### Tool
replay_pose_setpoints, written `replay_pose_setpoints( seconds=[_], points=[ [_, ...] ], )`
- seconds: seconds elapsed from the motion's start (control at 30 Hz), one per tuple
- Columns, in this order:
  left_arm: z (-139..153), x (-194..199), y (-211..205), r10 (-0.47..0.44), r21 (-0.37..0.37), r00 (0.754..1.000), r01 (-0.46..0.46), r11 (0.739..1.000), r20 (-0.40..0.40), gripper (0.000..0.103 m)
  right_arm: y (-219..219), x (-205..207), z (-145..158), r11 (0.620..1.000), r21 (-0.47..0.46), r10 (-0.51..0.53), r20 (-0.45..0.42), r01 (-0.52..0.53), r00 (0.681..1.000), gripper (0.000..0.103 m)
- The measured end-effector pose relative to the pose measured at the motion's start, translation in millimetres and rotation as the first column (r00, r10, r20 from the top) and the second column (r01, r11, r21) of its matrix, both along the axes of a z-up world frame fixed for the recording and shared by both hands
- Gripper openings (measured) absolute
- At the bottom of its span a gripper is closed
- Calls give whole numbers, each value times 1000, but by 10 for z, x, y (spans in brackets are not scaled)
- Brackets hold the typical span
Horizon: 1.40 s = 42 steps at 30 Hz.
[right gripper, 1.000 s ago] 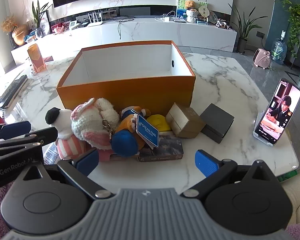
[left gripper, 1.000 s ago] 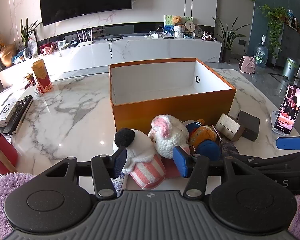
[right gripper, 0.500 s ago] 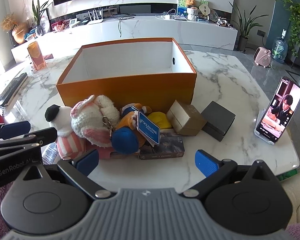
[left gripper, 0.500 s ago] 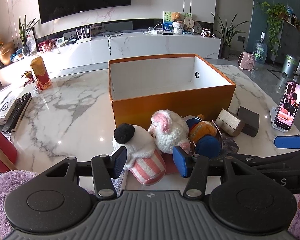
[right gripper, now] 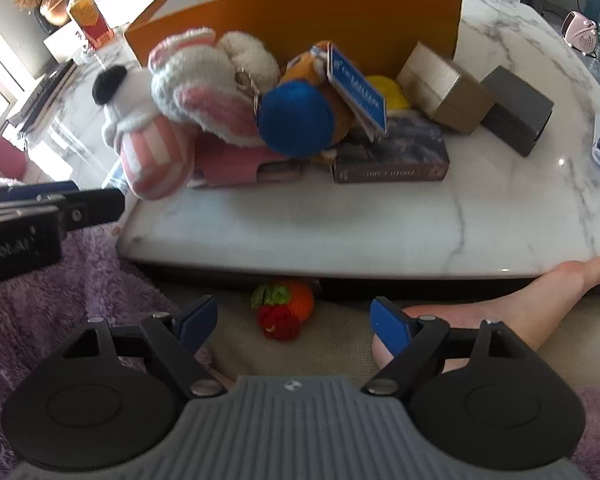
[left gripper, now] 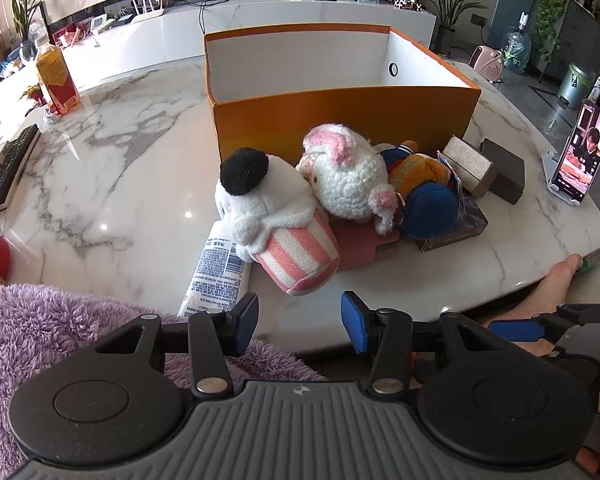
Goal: Organize objects
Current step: 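Lower the right gripper toward the crocheted orange strawberry below the table edge, then grasp the orange strawberry with the right gripper and lift it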
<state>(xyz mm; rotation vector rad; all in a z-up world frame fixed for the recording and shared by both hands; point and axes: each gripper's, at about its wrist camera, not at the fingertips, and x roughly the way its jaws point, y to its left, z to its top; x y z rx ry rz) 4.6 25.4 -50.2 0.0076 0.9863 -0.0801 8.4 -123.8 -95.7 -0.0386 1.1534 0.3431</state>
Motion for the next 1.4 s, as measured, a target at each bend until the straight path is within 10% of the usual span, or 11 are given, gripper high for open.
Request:
replay_pose_setpoints(
  seconds=[0.47,0.8,1.4],
  points=[
    [-152,116,55,-12,-18,999,11,1000,-30,54,262,245,-539,999,-32,16,-92,-19,996,77],
    [-175,145,78,-3,-15,999,3,1000,-32,54,323,281,-708,1000,14,23,-135,-21,991,50],
    [10,177,122,-92,39,995,90,995,41,67,394,-54,75,996,-8,87,12,-87,996,48]
  ],
)
